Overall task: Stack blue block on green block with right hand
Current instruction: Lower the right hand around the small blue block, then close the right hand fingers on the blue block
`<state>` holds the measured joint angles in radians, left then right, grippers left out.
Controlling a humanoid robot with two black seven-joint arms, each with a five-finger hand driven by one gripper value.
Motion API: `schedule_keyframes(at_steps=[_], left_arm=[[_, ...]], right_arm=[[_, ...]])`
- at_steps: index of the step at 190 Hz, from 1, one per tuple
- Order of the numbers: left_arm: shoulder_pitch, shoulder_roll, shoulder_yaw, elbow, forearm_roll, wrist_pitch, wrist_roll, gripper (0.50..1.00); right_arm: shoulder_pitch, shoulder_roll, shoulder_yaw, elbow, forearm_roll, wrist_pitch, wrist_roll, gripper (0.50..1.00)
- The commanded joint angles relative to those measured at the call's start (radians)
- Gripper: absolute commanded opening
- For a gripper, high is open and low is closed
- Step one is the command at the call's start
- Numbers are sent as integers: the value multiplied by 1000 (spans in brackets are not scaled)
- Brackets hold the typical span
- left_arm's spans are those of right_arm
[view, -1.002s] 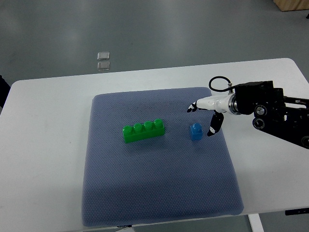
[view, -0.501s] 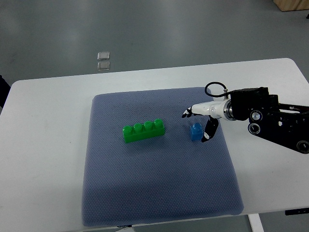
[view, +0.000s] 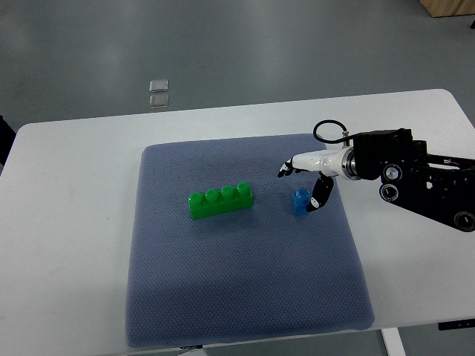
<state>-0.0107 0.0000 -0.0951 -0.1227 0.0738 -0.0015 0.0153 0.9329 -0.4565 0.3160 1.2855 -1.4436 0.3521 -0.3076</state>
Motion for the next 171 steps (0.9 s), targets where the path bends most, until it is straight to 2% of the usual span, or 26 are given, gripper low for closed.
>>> schedule_keyframes(at_steps=[1,39,85,145,160,171], left_arm=[[0,0,0,0,0,0,0,1000],[0,0,0,0,0,0,0,1000],[0,0,0,0,1,0,0,1000],[0,0,0,0,0,0,0,1000],[0,0,0,0,0,0,0,1000],[0,0,0,0,0,0,0,1000]], right_arm=[[-5,2,0,0,0,1,1,821],[-6,6,0,2,2,2,5,819],[-9,9,0,2,2,2,7,768],[-16,2,2,3,5,5,8,762],[-16,2,2,3,6,8,8,727],[-16,2,2,5,6,10,8,723]])
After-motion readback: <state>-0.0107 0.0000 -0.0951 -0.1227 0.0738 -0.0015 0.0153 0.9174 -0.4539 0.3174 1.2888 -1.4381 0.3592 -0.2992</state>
